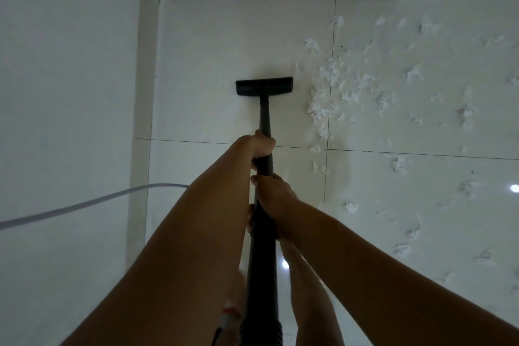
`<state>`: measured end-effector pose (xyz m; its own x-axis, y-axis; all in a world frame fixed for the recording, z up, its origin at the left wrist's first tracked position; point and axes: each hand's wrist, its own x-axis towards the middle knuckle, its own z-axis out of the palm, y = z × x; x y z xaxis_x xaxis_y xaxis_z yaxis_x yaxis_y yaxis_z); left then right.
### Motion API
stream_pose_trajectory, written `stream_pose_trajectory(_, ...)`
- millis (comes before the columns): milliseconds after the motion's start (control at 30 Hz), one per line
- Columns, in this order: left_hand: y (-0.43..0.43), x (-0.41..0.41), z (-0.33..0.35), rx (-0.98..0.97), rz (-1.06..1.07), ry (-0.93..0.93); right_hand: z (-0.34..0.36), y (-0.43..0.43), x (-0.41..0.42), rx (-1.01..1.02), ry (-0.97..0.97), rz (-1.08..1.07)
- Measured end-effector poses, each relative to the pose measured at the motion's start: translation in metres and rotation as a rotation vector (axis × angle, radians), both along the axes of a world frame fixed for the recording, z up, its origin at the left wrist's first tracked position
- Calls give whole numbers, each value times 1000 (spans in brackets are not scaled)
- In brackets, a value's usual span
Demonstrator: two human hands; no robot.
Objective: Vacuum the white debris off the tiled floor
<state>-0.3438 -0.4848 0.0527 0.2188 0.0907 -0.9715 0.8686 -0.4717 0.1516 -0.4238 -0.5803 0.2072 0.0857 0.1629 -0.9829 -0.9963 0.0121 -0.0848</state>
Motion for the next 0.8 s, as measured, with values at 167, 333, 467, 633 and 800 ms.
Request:
stream_pose_trajectory(167,2,22,-9,30,-25,-22,-16,3,15,8,-1,-26)
stream_pose_trajectory(333,1,8,-10,25,-30,-8,-16,4,0,-11,17,-60)
stream_pose_trajectory(467,1,-15,-8,18,-37,17,-10,6,-22,-3,32,-95)
stream_pose_trajectory(633,5,-53,-7,21,-75,18,4,10,-57,-7,33,-95)
stream_pose_trajectory(800,12,-103,-5,19,-150,40,19,17,-108,-46,4,-88)
